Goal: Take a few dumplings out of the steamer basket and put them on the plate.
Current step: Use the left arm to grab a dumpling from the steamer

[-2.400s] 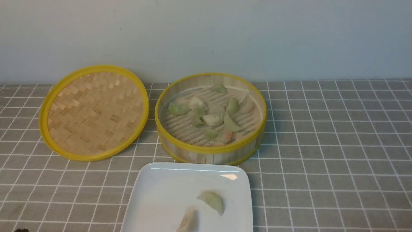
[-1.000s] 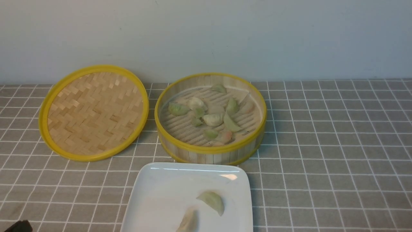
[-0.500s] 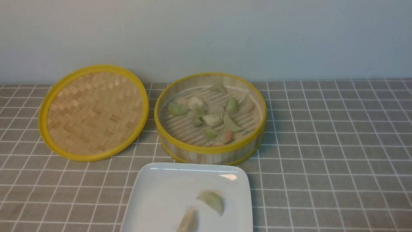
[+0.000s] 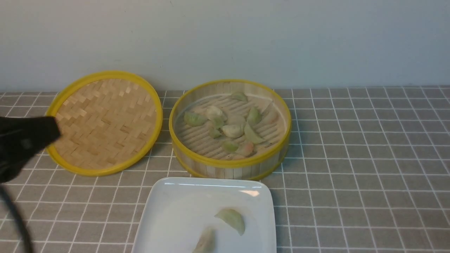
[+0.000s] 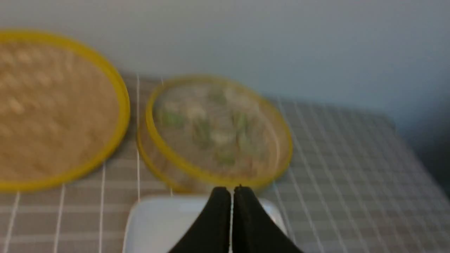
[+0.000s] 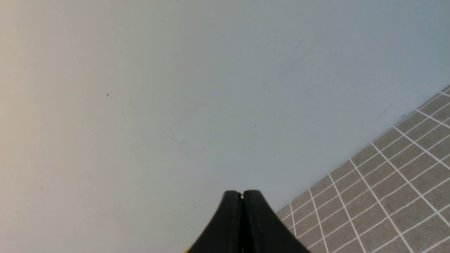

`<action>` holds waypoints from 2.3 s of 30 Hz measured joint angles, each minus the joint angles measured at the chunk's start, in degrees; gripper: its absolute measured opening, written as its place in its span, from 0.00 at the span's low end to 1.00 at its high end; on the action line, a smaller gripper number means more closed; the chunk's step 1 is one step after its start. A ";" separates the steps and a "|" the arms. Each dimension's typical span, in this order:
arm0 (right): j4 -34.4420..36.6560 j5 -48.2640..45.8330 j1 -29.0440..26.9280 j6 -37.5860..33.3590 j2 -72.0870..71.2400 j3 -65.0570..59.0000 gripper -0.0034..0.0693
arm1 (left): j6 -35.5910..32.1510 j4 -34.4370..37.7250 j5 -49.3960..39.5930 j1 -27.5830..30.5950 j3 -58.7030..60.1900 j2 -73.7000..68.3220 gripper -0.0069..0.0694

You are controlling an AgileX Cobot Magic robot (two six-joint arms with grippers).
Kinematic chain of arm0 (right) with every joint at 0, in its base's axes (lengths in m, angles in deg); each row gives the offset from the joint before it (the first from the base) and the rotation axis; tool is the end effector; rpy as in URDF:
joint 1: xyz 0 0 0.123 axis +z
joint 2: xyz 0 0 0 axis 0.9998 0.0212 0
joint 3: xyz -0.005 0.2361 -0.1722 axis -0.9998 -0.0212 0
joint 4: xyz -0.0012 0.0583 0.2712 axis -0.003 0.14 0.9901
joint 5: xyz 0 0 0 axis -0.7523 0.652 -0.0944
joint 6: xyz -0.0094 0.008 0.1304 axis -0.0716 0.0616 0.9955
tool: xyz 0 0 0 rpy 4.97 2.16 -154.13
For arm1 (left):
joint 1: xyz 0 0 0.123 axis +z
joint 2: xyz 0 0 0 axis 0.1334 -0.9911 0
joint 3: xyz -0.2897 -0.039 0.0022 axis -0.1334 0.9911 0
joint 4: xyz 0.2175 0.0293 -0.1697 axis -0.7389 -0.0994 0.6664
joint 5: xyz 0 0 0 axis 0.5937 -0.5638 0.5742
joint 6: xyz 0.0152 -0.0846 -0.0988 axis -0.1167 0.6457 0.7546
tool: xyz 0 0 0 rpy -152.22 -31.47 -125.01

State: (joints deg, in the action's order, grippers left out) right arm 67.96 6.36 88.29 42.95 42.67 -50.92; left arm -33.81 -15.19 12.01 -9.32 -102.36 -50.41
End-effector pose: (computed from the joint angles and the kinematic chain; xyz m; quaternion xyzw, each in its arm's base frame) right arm 0.1145 -0.0013 0.2086 0.2637 0.6234 0.2790 0.6812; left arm 0.1853 -0.0600 0.3576 0.0000 0.8544 -0.2570 0.4515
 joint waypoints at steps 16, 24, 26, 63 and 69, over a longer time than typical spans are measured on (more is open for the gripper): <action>-0.55 -7.23 1.83 -0.47 0.56 5.29 0.03 | -6.27 -9.05 -8.57 -14.08 -18.61 -40.16 0.08; -9.68 -46.91 5.22 -11.84 23.47 38.09 0.03 | -0.47 -20.65 -11.74 -20.27 -37.92 -56.54 0.08; -10.22 -55.41 5.22 -14.21 28.42 44.41 0.03 | -0.41 -21.72 -11.74 -20.89 -40.80 -58.89 0.08; -6.94 -72.61 5.22 -20.23 48.24 58.88 0.03 | -1.63 -30.82 5.22 -23.43 -54.74 -85.94 0.45; -6.94 -72.50 5.22 -20.56 48.24 58.88 0.03 | -1.43 -30.99 3.65 -23.43 -55.11 -85.70 0.39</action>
State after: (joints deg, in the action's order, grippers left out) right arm 61.02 -66.14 93.50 22.39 90.91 7.96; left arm -35.25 -46.18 15.65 -32.75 -157.47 -136.11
